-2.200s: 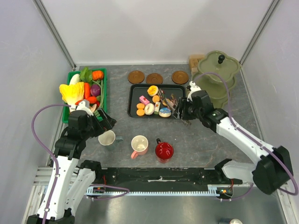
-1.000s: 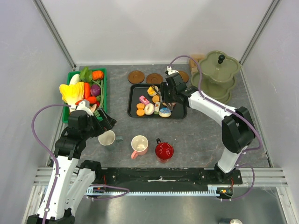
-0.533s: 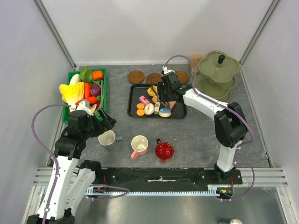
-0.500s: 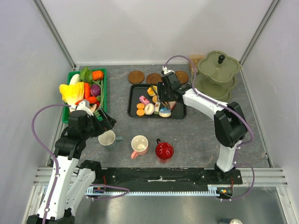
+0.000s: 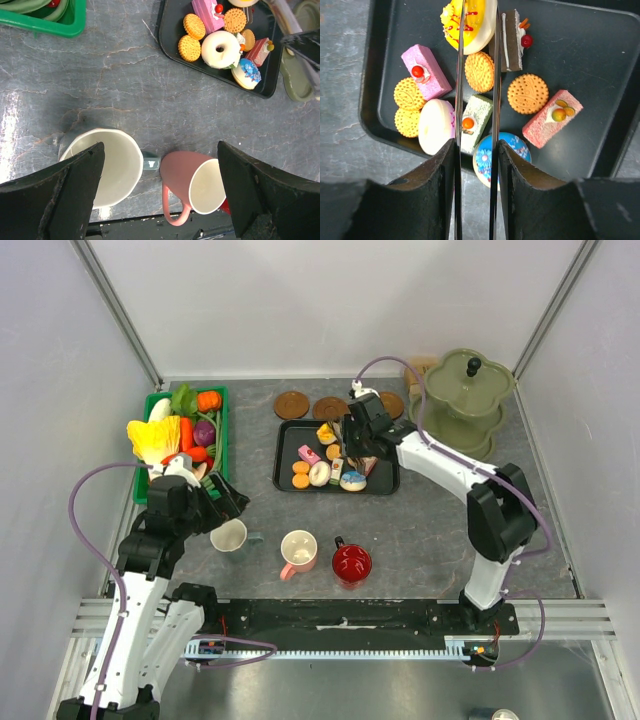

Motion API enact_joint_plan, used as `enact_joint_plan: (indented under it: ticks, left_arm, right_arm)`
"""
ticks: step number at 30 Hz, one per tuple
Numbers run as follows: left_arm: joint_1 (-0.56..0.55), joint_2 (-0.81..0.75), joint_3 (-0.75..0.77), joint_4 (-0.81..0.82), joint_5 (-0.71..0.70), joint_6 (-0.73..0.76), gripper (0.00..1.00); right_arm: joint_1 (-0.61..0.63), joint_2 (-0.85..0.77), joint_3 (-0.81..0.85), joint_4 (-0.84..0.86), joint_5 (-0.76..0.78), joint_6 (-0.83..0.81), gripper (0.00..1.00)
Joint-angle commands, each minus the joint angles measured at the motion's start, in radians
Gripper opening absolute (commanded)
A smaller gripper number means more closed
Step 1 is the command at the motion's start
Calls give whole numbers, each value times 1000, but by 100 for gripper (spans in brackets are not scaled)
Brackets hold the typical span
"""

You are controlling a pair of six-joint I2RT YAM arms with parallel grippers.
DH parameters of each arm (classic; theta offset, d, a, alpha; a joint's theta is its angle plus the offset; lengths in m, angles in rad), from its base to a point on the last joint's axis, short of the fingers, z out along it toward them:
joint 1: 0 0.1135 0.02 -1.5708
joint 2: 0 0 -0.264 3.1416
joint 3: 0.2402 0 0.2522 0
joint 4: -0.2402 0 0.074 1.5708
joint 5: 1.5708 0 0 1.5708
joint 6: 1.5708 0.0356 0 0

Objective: Serve the afternoon tea

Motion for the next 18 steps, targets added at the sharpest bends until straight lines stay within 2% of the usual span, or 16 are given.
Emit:
enact_joint_plan:
  ticks: [1,10,18]
  left_arm:
    - [6,21,19,16,6,-16,99]
    - [6,10,32,41,52,-28,99]
    - [6,12,2,71,85,-28,99]
  right_arm:
    - [5,-178,-55,10,27,28,38]
    - [-15,-567,-391,-45,112,160,36]
    - [-36,-954,-638,-258,174,307,36]
